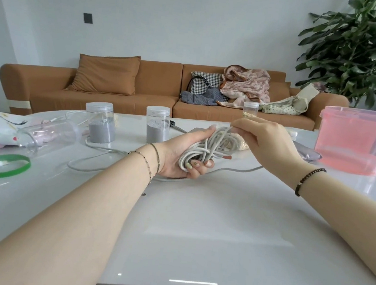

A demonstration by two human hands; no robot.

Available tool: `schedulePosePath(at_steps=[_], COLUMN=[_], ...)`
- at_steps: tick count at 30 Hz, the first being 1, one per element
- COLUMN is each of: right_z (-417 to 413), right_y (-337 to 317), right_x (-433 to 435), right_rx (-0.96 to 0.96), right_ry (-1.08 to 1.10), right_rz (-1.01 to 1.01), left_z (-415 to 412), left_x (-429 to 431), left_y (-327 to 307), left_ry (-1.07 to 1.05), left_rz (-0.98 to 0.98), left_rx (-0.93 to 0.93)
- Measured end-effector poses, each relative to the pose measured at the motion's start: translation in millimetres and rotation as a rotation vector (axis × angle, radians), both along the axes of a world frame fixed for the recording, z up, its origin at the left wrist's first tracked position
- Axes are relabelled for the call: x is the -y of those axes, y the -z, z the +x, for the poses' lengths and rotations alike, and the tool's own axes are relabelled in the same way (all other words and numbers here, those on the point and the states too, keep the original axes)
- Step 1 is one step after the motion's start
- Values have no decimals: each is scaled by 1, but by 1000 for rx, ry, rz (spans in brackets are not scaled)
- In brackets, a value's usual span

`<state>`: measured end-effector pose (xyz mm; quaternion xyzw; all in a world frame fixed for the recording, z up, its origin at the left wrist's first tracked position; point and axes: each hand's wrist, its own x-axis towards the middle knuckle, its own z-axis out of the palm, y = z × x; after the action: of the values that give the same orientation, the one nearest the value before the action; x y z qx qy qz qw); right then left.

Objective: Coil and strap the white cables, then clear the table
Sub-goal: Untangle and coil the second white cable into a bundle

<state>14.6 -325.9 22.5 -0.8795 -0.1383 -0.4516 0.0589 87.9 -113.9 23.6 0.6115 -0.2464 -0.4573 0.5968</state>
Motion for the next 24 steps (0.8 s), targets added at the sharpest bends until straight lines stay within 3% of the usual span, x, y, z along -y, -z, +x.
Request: schedulePosePath(at_steps=[7, 11, 20, 24], right_z=[-4, 0, 2, 3], right_y=[-3, 3, 4, 1], right_x=[-16, -18, -28, -31], right_rx=[-230, -379, -408, -368], right_ry=[53, 47, 58, 22], right_rz=[63, 80, 327, 474], left_z=[-9, -11, -9, -9], left_x=[0, 3, 8, 10], left_y=[-5, -2, 9, 8], left_ry=[22, -48, -263, -391], left_rz=[51, 21, -278, -458], left_rx=[129, 95, 8, -143])
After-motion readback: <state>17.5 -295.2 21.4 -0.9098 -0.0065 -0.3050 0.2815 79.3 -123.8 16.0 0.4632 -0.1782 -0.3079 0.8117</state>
